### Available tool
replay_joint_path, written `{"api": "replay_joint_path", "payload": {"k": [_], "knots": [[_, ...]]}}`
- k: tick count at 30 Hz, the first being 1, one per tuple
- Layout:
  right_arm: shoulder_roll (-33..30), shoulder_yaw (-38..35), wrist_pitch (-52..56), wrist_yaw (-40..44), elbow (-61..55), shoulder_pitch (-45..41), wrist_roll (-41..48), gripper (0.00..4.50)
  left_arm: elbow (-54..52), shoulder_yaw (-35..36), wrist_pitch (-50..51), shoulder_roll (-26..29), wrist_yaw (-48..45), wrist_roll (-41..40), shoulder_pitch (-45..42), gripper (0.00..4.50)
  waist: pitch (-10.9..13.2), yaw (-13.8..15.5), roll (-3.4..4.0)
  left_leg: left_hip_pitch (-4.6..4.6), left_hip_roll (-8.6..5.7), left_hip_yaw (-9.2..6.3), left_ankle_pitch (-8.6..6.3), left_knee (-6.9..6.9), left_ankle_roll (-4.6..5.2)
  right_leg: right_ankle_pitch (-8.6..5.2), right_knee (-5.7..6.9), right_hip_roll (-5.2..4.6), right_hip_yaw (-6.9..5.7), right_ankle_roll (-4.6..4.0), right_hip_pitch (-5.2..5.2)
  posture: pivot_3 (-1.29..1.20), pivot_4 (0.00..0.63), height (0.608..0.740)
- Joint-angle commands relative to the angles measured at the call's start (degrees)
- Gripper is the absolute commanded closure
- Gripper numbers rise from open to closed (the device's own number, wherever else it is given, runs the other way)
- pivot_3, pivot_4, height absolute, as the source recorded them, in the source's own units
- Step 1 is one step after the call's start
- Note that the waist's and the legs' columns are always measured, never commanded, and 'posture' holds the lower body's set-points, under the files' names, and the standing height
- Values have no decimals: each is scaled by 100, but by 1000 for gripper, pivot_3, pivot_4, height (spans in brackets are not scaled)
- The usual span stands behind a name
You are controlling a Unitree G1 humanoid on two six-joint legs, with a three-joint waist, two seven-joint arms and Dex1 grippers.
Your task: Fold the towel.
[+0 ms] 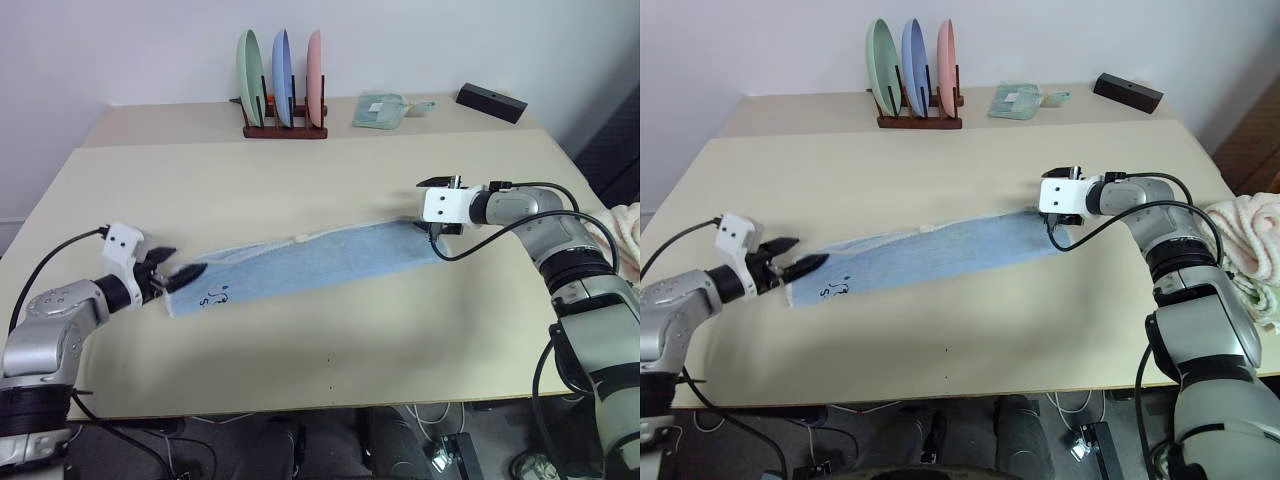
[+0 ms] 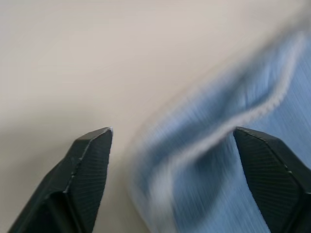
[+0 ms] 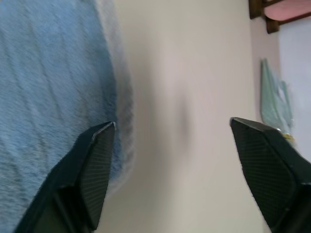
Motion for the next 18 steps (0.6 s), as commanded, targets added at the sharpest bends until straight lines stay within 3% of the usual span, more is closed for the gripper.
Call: {"api": "replay_joint_path", "payload": {"k": [1, 5, 9, 13, 16, 18], "knots": [[-151, -240, 45, -204, -331, 76, 63, 915, 320, 549, -92, -295, 990, 1, -454, 725, -1, 4, -3, -1, -1, 0, 0, 0, 0, 0, 0, 0, 0, 0, 0, 0, 150, 721], [-295, -393, 242, -239, -776, 352, 151, 915, 588, 676, -76, -479, 1469, 70, -595, 725, -2, -16, -2, 0, 0, -1, 1, -1, -1, 0, 0, 1, 1, 0, -2, 0, 150, 721], [-441, -1102, 1141, 300, -1933, 1003, 1078, 915, 478, 611, -364, -389, 1399, 191, -439, 725, -1, 1, -2, -6, 0, -2, 0, 0, -2, 0, -1, 1, 1, 0, -6, 0, 150, 721], [-506, -1979, 2915, 893, -3544, 1906, 2372, 915, 272, 686, -549, -261, 1195, 122, -348, 725, -2, 32, -3, -9, 1, -10, -1, 3, -1, 0, -4, 0, -3, 1, 0, 0, 150, 721], [-478, -2941, 5395, 1035, -5376, 3030, 3987, 62, -587, 478, -539, -156, 480, -229, -54, 664, -2, 53, -4, -17, 0, -18, -2, 5, 1, 0, -6, -3, -8, 1, 0, 0, 150, 721], [-373, -3413, 6611, 899, -6305, 3704, 4794, 19, -1205, 185, -453, -178, 80, -415, 126, 664, -4, 98, -6, -30, 1, -34, -3, 7, 3, 0, -11, -9, -13, 1, -2, 0, 150, 721]]}}
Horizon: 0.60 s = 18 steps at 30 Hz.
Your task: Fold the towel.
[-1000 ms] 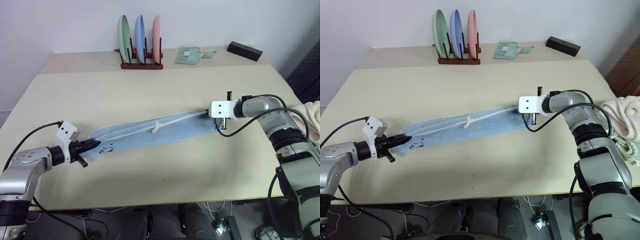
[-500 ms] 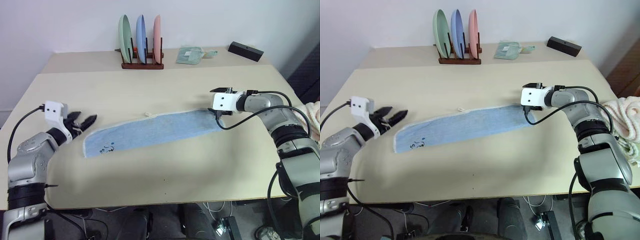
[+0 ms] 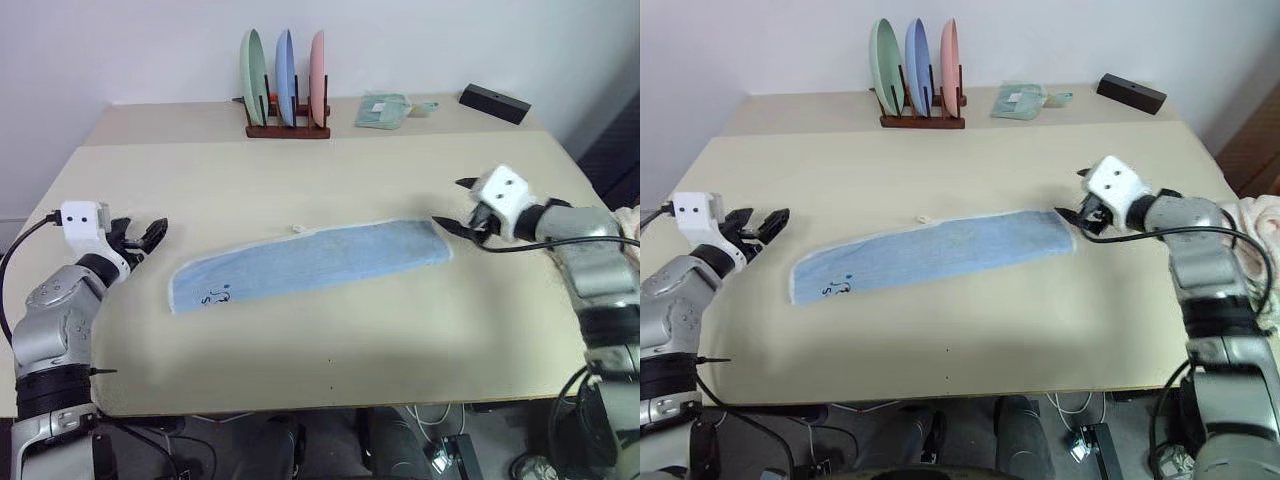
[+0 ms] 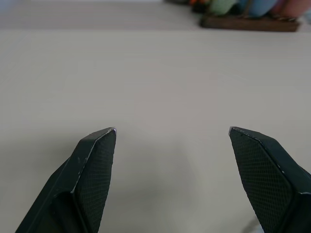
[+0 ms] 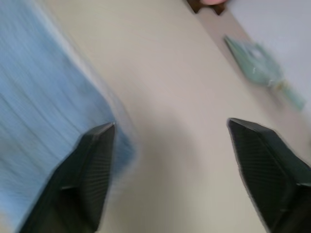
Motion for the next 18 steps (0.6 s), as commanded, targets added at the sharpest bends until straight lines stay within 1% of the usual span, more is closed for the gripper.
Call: {"api": "replay_joint_path", "payload": {"k": [1, 3, 4, 6, 8, 10, 13, 18], "knots": [[137, -916, 2260, -254, -1656, 898, 1585, 19, -1300, -518, 44, 5, -710, -429, 184, 664, -1, 52, -1, -4, 1, -5, -2, 0, 1, 0, -2, 0, -1, 0, 0, 0, 150, 721], [327, -1212, 3139, -603, -2067, 1239, 2088, 19, -1842, -1039, 224, -102, -898, -512, 275, 664, -2, 88, 1, -4, -2, 1, -9, 3, 12, 0, -5, -4, 0, 0, 1, 0, 150, 721], [447, -1360, 3487, -798, -2194, 1334, 2296, 19, -2073, -1301, 201, -87, -1052, -463, 353, 664, -2, 94, 1, -3, -3, 2, -18, 6, 28, 0, -3, -7, 1, -1, 3, 0, 150, 721], [786, -1699, 4191, -1250, -2386, 1490, 2740, 19, -2458, -1826, 86, -54, -1288, -288, 481, 664, -2, 74, 2, 2, -4, 5, -19, 7, 30, 2, -2, -6, 2, -2, 6, 0, 150, 721], [1198, -1959, 4782, -1743, -2546, 1614, 3085, 19, -2677, -2183, 105, -180, -1333, -308, 500, 664, -2, 74, 2, 9, 1, 6, -19, 0, 31, 1, 0, -2, 3, -2, 6, 0, 150, 721], [1598, -2111, 5170, -2245, -2601, 1595, 3244, 19, -2820, -2455, 105, -270, -1366, -291, 505, 664, -2, 73, 3, 10, 2, 6, -19, -2, 31, 1, 3, 1, 3, -3, 5, 0, 150, 721], [2255, -2368, 5517, -3080, -2379, 1328, 3265, 19, -2972, -2703, 79, -338, -1498, -323, 551, 664, -2, 71, 6, 15, 3, 8, -19, -3, 30, 1, 4, 3, 3, -3, 6, 0, 150, 721], [3053, -2830, 5637, -4033, -1905, 784, 3227, 19, -3094, -2743, 159, -367, -1530, -399, 618, 664, -3, 79, 7, 15, 1, 9, -18, -3, 30, 1, 4, 7, 0, -3, 6, 0, 150, 721]]}}
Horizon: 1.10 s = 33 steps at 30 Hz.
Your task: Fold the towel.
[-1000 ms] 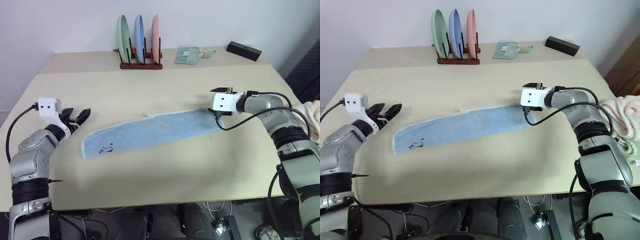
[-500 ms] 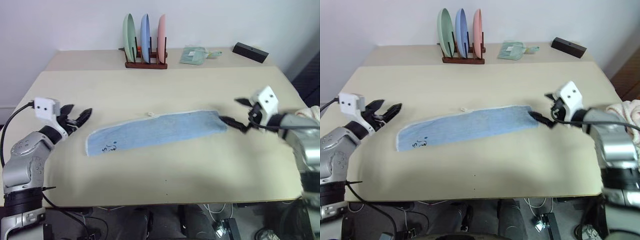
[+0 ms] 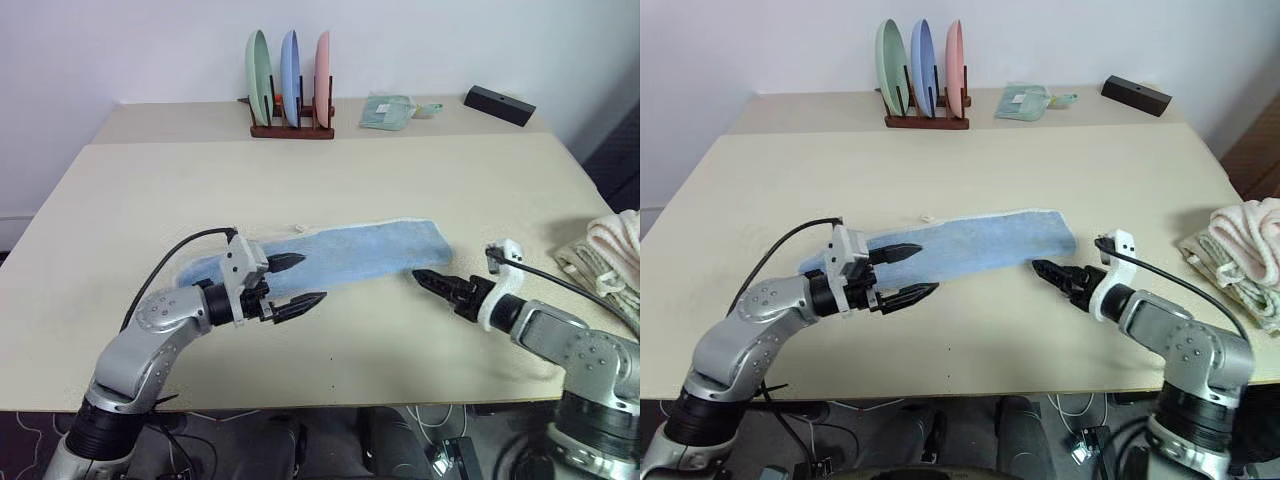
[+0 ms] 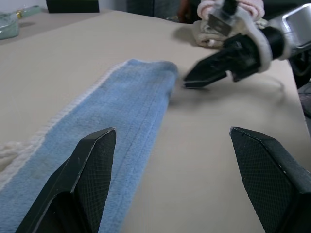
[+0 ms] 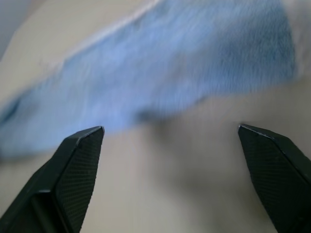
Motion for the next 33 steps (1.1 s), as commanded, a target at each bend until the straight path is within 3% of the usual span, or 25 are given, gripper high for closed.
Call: {"api": "replay_joint_path", "payload": {"k": [1, 6, 8, 10, 16, 21, 28, 33], "knots": [[396, -467, -33, -645, 346, -393, 61, 19, -261, 13, -22, 18, -55, -89, 40, 664, 0, -2, 1, 1, 0, 0, 0, 0, 0, 0, 0, 1, 0, 0, 1, 0, 150, 721], [698, -735, -109, -1185, 725, -771, 39, 19, -256, 49, -46, 16, -17, -49, 71, 664, -1, -10, 2, 10, -1, 0, 0, -1, 1, 0, 0, 3, -1, 0, 8, 0, 150, 721], [839, -887, -354, -1466, 1110, -1023, -19, 541, -228, 125, -54, 3, 71, -24, 92, 664, -3, -21, 0, 13, -1, 0, 0, -1, 2, 0, -1, 3, -2, 0, 12, 0, 150, 721], [937, -1030, -515, -1668, 1335, -1192, 9, 1261, -220, 179, -66, -8, 142, -5, 118, 664, -3, -36, 0, 18, -2, 2, 0, -1, 2, 0, -2, 3, -2, 0, 17, 0, 150, 721], [973, -1159, -731, -2008, 1293, -1253, 191, 4438, -147, 240, -151, -17, 275, 66, 226, 664, -3, -52, 2, 17, -1, 1, 0, -4, 2, -1, 0, 4, -1, 0, 13, 0, 150, 721], [650, -1219, -722, -1971, 571, -972, 542, 4481, 156, 228, -346, -67, 267, 181, 179, 664, 3, -7, 15, 16, -2, 0, -1, -4, 3, -1, -2, 3, -3, 1, 14, 0, 150, 721], [-548, -1655, -651, -1716, -119, -365, 1031, 4481, 790, 69, -585, -192, 6, 307, -284, 664, 7, 1, 21, 10, -4, 0, -3, -4, 8, -2, -7, 1, -6, 3, 13, 0, 150, 721], [-1634, -924, -995, -807, -644, 153, 768, 4481, 1233, -96, -768, -314, -241, 457, -649, 664, 9, -42, 25, 11, -1, 4, -3, -5, 9, -4, -6, 2, -6, 5, 14, 0, 150, 721]]}}
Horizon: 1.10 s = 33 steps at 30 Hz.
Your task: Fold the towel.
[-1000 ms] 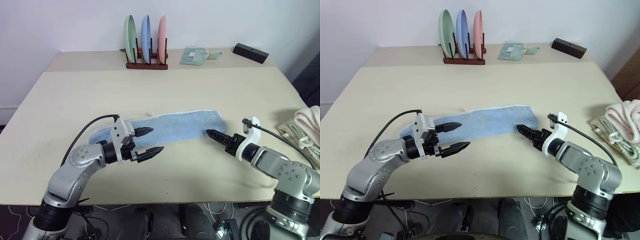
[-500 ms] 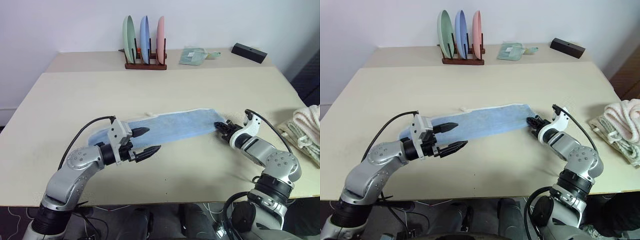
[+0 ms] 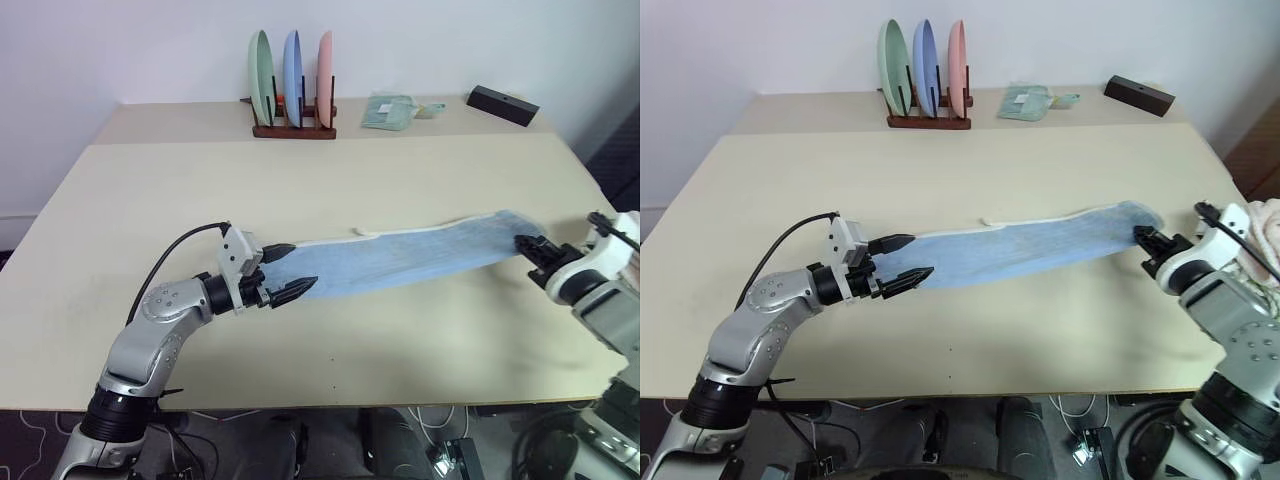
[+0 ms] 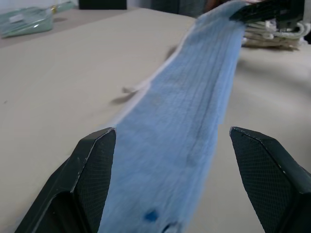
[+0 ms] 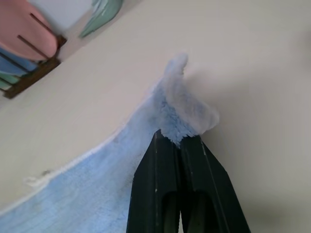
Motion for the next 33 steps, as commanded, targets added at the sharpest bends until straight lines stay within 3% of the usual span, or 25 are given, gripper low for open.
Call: {"api": "replay_joint_path", "payload": {"k": [1, 2, 5, 8, 11, 14, 26, 29, 33], "knots": [[-622, 666, -419, 786, -670, 204, -149, 4481, 107, -77, -224, -65, -147, 87, -187, 664, 1, -33, 2, 0, 0, 1, 0, 0, 0, -1, 0, -1, 0, 1, 0, 0, 150, 721], [-721, 789, -525, 914, -714, 263, -194, 4481, 130, -79, -240, -76, -161, 97, -205, 664, 2, -63, 1, 0, 2, 1, 0, 0, 0, -1, 0, 0, 0, 1, 0, 0, 150, 721], [-1598, 2263, -1301, 2046, -1424, 393, -841, 4481, 144, -39, -231, -100, -154, 109, -230, 664, 6, -116, 5, 1, 3, 2, 0, -1, 0, -4, 1, 0, 0, 6, 0, 0, 150, 721], [-2087, 3480, -1949, 2754, -1599, 379, -1508, 4481, 44, 5, -194, -105, -83, 114, -157, 664, 9, -107, -3, 2, 6, -1, 0, -3, -1, -6, 0, 1, -2, 8, 1, 0, 150, 721], [-2293, 4321, -2362, 3057, -1436, 317, -2136, 4481, -76, 25, -169, -95, -8, 125, -78, 664, 15, -60, -13, -2, 1, -3, 0, 2, -1, -7, -3, -5, -6, 11, 3, 0, 150, 721], [-2070, 5131, -2628, 3116, -977, 25, -2757, 4481, -303, 115, -84, -65, 134, 87, 86, 664, 20, -45, -23, -12, -3, -5, 3, 10, -6, -7, -12, -10, -8, 12, 1, 0, 150, 721], [-1691, 5710, -3102, 3694, -535, -176, -3504, 4481, -724, 212, 98, -39, 392, 62, 381, 664, 22, 47, -24, -30, -4, -12, 10, 10, -22, -6, -14, -9, -13, 10, -13, 0, 150, 721], [-1776, 5433, -3075, 4045, -804, -47, -3213, 3615, -727, 265, 123, -10, 404, 38, 394, 664, 22, 41, -23, -30, -3, -14, 11, 9, -22, -6, -13, -8, -15, 10, -14, 0, 150, 721], [-2026, 4758, -3351, 4461, -1094, 220, -2958, 1671, -778, 399, 189, 58, 443, 17, 507, 664, 22, 46, -23, -32, -3, -16, 6, 9, -14, -6, -13, -8, -17, 10, -14, 0, 150, 721]]}}
